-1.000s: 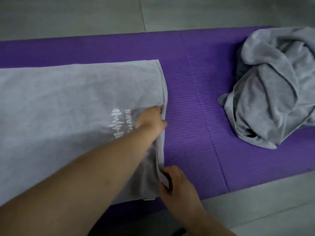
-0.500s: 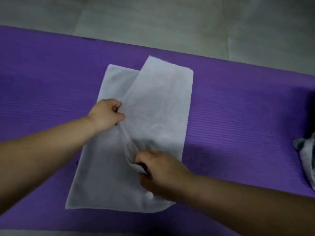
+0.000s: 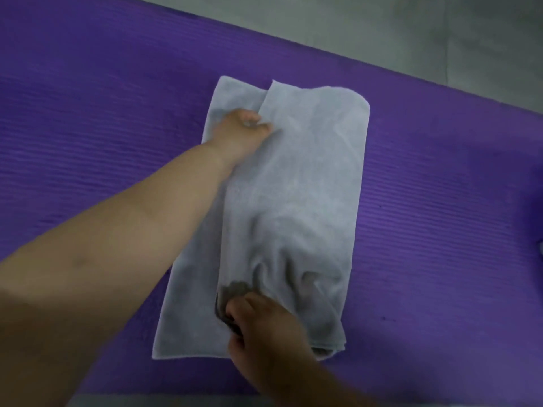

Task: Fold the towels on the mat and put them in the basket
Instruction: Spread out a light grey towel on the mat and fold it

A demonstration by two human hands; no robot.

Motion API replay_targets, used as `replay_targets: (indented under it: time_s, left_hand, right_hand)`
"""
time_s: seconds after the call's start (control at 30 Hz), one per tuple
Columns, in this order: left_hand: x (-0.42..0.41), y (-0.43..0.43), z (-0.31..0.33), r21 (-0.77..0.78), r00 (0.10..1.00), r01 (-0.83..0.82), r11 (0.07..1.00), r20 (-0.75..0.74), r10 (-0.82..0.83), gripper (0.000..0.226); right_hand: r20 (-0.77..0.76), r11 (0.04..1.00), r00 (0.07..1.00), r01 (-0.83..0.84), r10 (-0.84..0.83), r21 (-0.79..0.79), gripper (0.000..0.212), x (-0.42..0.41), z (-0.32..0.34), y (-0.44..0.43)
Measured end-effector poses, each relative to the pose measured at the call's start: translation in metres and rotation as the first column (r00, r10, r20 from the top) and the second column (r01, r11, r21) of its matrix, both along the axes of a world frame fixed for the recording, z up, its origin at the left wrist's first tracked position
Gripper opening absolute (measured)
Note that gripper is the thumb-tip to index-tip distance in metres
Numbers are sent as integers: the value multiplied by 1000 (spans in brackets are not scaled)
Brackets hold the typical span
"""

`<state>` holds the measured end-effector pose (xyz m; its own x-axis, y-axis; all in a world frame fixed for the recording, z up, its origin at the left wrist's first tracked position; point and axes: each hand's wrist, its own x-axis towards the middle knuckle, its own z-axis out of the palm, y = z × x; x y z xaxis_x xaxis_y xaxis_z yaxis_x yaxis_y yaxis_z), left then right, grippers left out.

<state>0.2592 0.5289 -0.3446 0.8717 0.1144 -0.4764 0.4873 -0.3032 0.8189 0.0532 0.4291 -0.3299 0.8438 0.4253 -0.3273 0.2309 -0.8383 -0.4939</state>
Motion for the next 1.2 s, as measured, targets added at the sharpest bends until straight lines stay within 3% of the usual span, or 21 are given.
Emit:
replay_targets:
  time_s: [0.1,0.23,0.3,0.43,0.47,0.57,0.63,0.7,0.77,0.87,0.97,1.1,1.2]
  left_hand:
    - [18,-15,1,-22,998,33,999,55,-32,45]
    - [27,-12,10,107,943,37,994,326,-70,46]
    - [26,-1,12,189,915,14,982,393,-89,49]
    - [16,30,-9,307,939,93,947,290,-186,54]
    - [12,36,-14,326,947,120,938,245,-206,56]
    - [0,40,-13,284,963,141,949,183,-197,66]
    - [-17,40,-10,239,969,146,960,160,-188,71]
    - [-48,43,-8,213,976,135,968,140,-167,74]
    - [-91,48,-7,196,984,94,976,128,-121,70]
    - [-158,51,1,164,990,46,985,125,-67,62]
    - [-204,49,9,169,997,-9,986,72,-3,79]
    - [-241,40,6,187,986,-45,981,-151,74,55]
    - [-242,43,6,239,987,-70,968,-123,102,44]
  right_hand:
    - [48,1000,999,2,-1,-9,28,-6,-1,3]
    - [79,999,996,32,-34,30,28,-7,-1,9]
    - [60,999,998,-14,11,48,30,-10,1,13]
    - [0,999,999,-46,46,-21,35,-17,0,30]
    - [-45,995,995,-90,92,33,32,-18,-3,34]
    - [-312,972,927,-160,207,170,42,-13,-1,43]
    - [-281,955,927,-187,250,231,50,-14,-2,38]
    - [-143,934,961,-187,239,304,38,-17,-9,18]
    - [25,958,968,-250,250,139,32,-14,-9,-15]
    - [139,941,931,-333,338,-60,22,-16,-13,-73]
    - [284,868,821,-452,495,-204,29,-30,-21,-112]
    - [354,903,831,-395,429,-166,22,-40,-29,-122]
    - [317,924,869,-349,381,-155,16,-34,-32,-113]
